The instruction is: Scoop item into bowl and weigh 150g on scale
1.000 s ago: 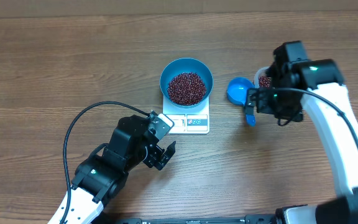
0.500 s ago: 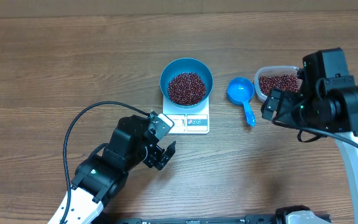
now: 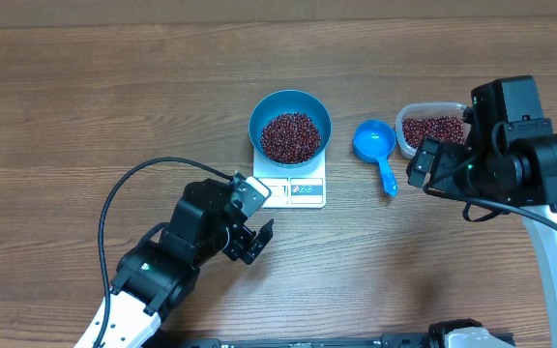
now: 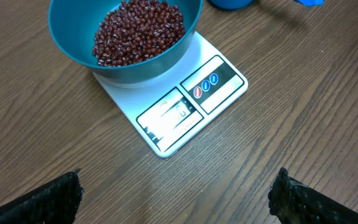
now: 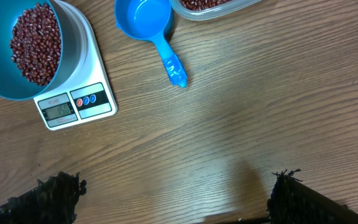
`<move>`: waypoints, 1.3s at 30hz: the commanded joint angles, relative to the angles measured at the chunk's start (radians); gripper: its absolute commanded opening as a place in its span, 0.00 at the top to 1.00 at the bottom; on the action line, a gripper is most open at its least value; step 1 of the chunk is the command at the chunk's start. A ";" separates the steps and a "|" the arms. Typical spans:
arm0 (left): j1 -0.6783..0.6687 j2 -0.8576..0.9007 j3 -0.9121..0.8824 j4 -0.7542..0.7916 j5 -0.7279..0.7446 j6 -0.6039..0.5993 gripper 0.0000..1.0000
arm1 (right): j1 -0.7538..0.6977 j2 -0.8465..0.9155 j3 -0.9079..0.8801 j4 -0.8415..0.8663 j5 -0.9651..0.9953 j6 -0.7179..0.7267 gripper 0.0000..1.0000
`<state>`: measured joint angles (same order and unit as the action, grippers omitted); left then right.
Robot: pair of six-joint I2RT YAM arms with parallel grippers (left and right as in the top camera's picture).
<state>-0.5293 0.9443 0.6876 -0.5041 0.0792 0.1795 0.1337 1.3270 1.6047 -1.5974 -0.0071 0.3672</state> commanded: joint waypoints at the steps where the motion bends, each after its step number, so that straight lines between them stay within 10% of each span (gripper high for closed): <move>1: 0.005 -0.002 0.000 0.003 0.018 0.000 0.00 | 0.005 -0.006 0.022 0.002 0.013 0.010 0.00; 39: 0.005 -0.003 -0.001 -0.069 -0.011 0.000 0.00 | 0.005 -0.006 0.022 0.002 0.013 0.011 0.00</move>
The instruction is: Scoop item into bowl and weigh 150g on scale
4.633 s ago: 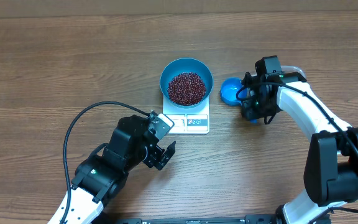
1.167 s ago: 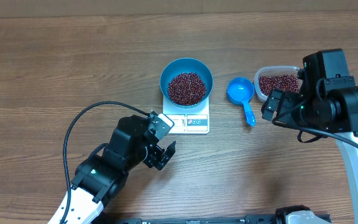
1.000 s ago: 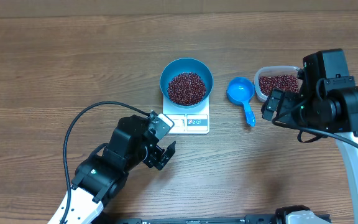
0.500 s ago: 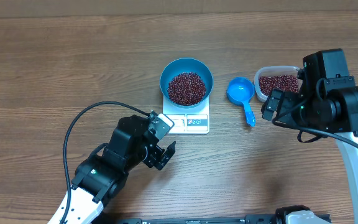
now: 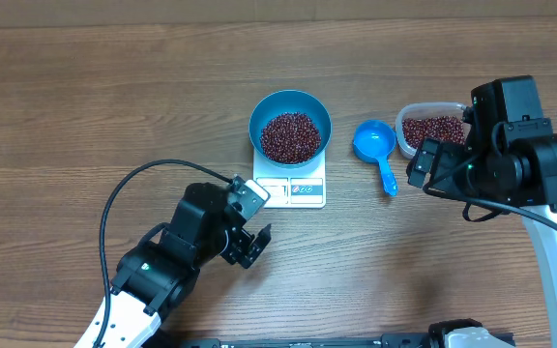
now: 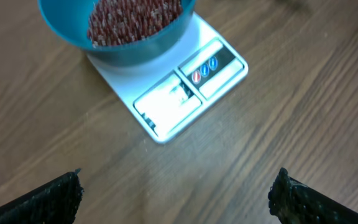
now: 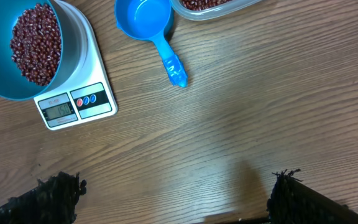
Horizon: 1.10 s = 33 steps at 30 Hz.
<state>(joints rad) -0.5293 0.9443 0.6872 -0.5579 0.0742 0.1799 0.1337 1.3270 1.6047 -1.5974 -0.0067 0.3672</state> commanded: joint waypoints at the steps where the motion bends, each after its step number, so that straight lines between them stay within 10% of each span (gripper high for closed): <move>1: 0.005 -0.003 0.000 -0.029 -0.006 0.000 0.00 | 0.005 -0.006 0.022 0.002 0.013 0.010 0.00; 12: 0.005 -0.087 -0.114 -0.042 -0.002 -0.002 0.00 | 0.005 -0.006 0.022 0.002 0.013 0.011 0.00; 29: 0.123 -0.550 -0.687 1.030 0.006 0.000 0.00 | 0.005 -0.006 0.022 0.002 0.013 0.011 0.00; 33: 0.195 -0.641 -0.682 1.029 0.010 0.000 0.01 | 0.005 -0.006 0.022 0.002 0.013 0.010 0.00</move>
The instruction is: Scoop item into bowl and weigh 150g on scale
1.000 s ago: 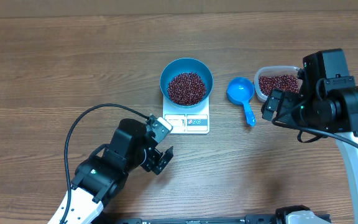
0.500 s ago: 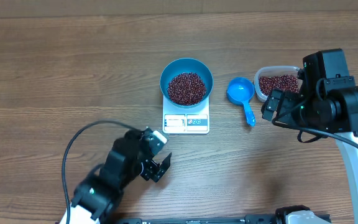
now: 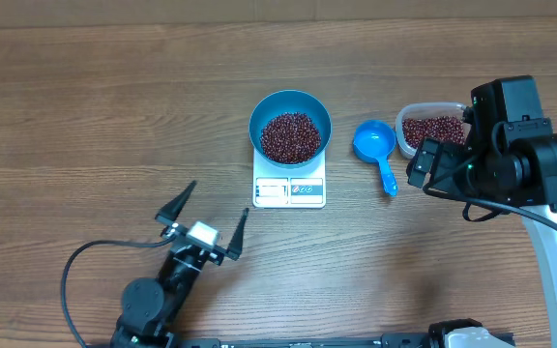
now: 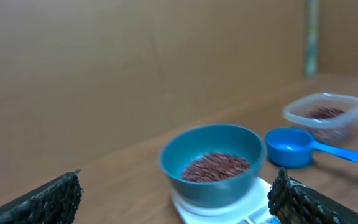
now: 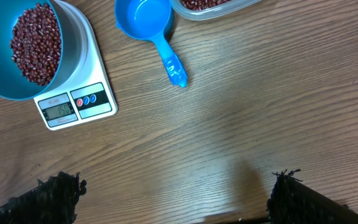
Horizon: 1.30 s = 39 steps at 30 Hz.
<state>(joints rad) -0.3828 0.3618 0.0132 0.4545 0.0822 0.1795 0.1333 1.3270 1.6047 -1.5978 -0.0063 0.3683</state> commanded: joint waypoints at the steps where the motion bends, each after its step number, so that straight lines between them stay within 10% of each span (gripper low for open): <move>1: 0.069 -0.076 -0.008 0.014 0.006 0.000 0.00 | 0.006 -0.006 0.022 0.002 0.013 0.009 0.00; 22: 0.347 -0.351 -0.008 -0.533 0.022 -0.057 0.00 | 0.006 -0.006 0.022 0.002 0.013 0.009 0.00; 39: 0.404 -0.359 -0.009 -0.533 -0.083 -0.179 0.00 | 0.006 -0.006 0.022 0.002 0.013 0.009 0.00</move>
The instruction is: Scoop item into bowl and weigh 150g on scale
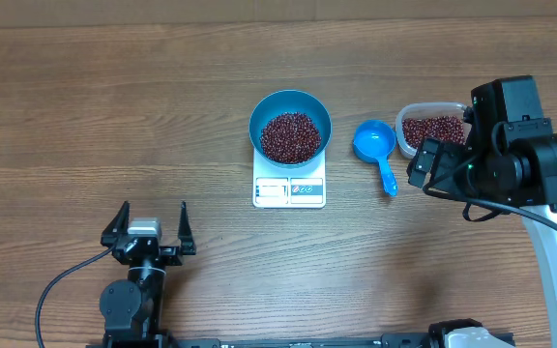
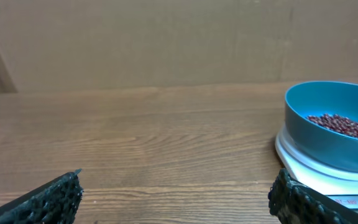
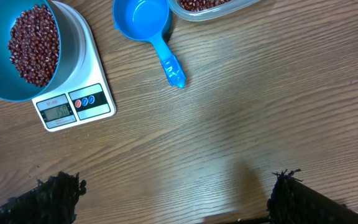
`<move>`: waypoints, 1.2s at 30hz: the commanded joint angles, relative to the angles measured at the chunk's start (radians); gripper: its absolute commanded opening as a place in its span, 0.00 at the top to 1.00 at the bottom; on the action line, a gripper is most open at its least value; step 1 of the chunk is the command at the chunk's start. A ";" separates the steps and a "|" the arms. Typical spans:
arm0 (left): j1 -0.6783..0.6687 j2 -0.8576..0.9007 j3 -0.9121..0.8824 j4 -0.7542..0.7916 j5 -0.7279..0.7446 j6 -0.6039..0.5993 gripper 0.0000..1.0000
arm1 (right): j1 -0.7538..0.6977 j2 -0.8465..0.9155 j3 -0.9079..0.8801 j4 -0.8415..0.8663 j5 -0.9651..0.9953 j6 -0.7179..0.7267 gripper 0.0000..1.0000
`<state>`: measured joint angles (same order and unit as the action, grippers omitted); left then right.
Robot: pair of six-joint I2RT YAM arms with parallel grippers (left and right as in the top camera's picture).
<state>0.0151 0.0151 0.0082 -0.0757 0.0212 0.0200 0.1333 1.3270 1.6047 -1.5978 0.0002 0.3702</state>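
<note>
A blue bowl (image 1: 290, 126) holding red beans sits on a white scale (image 1: 289, 191); both also appear in the right wrist view, bowl (image 3: 23, 50) and scale (image 3: 73, 106). A blue scoop (image 1: 377, 150) lies empty between the scale and a clear tub of beans (image 1: 431, 129). My left gripper (image 1: 149, 227) stands open near the table's front left, far from the scale, level with the tabletop and facing the bowl (image 2: 334, 134). My right gripper (image 3: 173, 199) hangs open above bare wood to the right of the scoop (image 3: 151, 31).
A brown wall (image 2: 166, 43) rises behind the table's far edge. A black cable (image 1: 66, 285) trails from the left arm at the front edge. The right arm's body (image 1: 511, 155) sits over the right side by the tub.
My left gripper has moved further left and toward the front edge, now squared up and facing the bowl from the left. Scale, bowl, scoop and right arm are unchanged.
My left gripper hung open just below the scale, looking down at its display and the filled bowl. It then drew back a little, then dropped low at the front of the table, and now rests at the front left. The right gripper stayed open and still.
</note>
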 commanded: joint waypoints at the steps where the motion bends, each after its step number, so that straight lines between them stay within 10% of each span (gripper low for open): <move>1: 0.006 -0.013 -0.004 -0.002 -0.020 -0.020 0.01 | 0.006 -0.006 0.022 0.002 0.006 0.007 0.00; 36: 0.006 -0.011 -0.003 -0.002 -0.021 -0.020 0.01 | -0.023 -0.008 0.022 0.002 0.006 0.008 0.00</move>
<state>0.0151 0.0151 0.0082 -0.0761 0.0135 0.0200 0.1173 1.3270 1.6047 -1.5978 0.0006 0.3702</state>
